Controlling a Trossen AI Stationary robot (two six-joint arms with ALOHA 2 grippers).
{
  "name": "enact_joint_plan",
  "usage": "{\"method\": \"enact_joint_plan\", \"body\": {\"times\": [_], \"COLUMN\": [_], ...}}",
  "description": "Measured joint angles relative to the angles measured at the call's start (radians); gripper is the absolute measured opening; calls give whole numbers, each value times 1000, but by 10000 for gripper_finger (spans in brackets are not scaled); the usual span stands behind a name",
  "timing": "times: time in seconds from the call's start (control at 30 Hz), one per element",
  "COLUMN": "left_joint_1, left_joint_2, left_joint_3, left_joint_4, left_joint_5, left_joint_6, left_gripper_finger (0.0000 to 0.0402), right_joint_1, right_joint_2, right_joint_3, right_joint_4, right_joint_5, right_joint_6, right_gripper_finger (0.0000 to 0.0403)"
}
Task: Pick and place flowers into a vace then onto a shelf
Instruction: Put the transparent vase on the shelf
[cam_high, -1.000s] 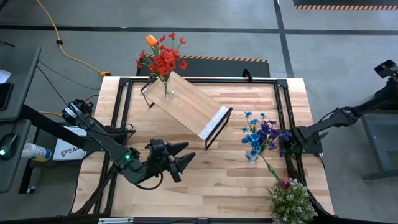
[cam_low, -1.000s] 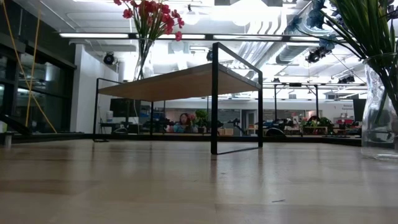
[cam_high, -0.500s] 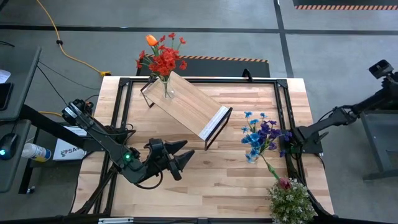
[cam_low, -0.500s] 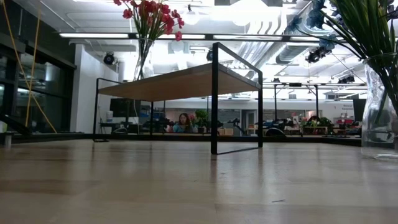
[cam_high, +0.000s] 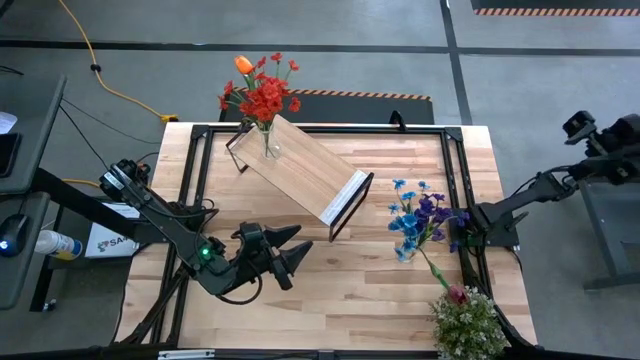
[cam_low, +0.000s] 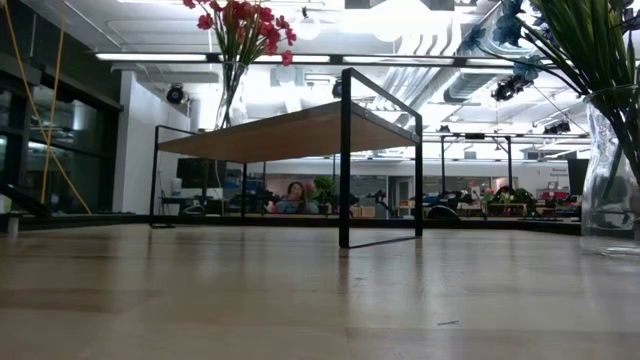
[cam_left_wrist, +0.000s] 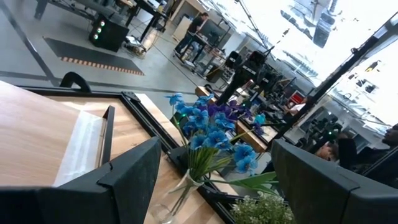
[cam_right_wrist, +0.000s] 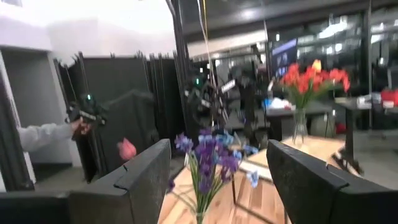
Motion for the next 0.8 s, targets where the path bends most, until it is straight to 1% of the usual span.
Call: {"method": "enact_joint_plan", "body": {"times": [0.2,0.33,0.4,0.63,0.8], "left_joint_1": [0,0,0,0,0], "left_joint_2": [0,0,0,0,0], "left_joint_3": [0,0,0,0,0], "left_joint_4": [-1,0,0,-1,-1], "left_joint_5": [1,5,23,42,49], "left_joint_6": [25,26,26,38,57], "left_gripper_finger": [337,337,337,337,337], "right_joint_1": [-34,-89,-127,-258,-289], "right_joint_2": [0,0,0,-1,-2], "right_joint_3": [-99,-142,-158,-236,-314], "right_joint_4": [0,1,1,14,101], "right_joint_5": [-2,1,-5,-23,-58], "right_joint_6": [56,84,95,78,52], "right_gripper_finger": [256,256,256,256,256]}}
